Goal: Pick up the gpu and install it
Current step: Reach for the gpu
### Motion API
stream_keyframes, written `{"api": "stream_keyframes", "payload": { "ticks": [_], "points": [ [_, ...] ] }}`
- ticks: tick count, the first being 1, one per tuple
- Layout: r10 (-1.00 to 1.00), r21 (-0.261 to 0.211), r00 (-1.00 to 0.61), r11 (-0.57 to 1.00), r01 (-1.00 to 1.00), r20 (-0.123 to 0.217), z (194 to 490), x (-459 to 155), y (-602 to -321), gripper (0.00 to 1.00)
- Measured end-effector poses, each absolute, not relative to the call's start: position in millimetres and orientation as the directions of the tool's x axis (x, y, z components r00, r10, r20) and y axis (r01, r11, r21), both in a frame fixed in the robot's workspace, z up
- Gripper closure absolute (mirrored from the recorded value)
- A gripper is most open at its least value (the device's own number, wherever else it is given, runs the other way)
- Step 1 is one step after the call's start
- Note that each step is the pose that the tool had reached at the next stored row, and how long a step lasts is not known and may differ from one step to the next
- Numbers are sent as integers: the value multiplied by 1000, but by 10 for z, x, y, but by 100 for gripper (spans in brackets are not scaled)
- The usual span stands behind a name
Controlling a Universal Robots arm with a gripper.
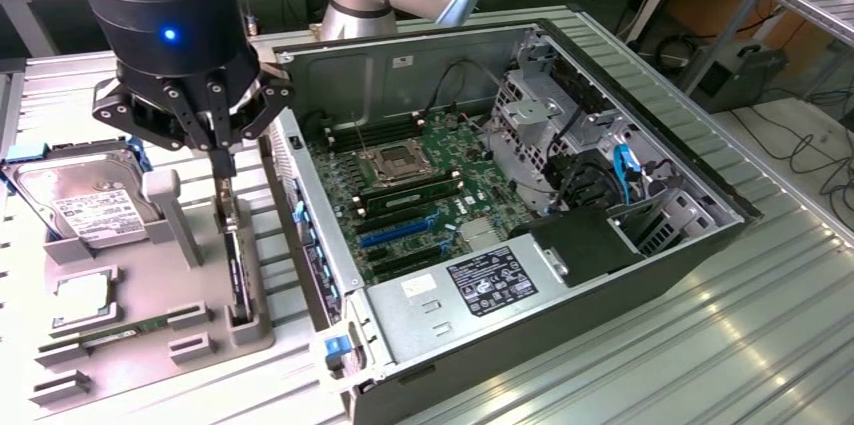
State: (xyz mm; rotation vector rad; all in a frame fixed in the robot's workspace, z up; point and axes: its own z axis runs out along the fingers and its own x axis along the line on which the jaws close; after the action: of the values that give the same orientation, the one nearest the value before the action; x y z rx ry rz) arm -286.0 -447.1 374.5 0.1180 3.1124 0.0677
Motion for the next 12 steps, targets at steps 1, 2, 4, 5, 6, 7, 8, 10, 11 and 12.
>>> {"api": "stream_keyframes", "payload": {
  "ticks": [1,2,4,5,6,7,8,10,11,12],
  "points": [
    [76,44,-997,996,75,-24,3744,-2860,-4474,89],
    [76,44,-997,996,75,-24,3743,-2860,-4475,89],
    [76,44,-997,996,75,-24,3742,-2860,-4480,89],
    [76,44,-997,996,75,-24,3742,-2860,-4482,89],
    [76,44,-997,996,75,-24,3741,-2860,-4484,89],
    [76,44,-997,996,75,-24,3741,-2860,-4486,89],
    [76,44,-997,996,75,-24,3740,-2860,-4488,89],
    [76,44,-997,996,75,-24,3738,-2860,-4494,89],
    [76,44,-997,996,75,-24,3738,-2860,-4496,89],
    [76,44,-997,996,75,-24,3737,-2860,-4498,89]
  ]
}}
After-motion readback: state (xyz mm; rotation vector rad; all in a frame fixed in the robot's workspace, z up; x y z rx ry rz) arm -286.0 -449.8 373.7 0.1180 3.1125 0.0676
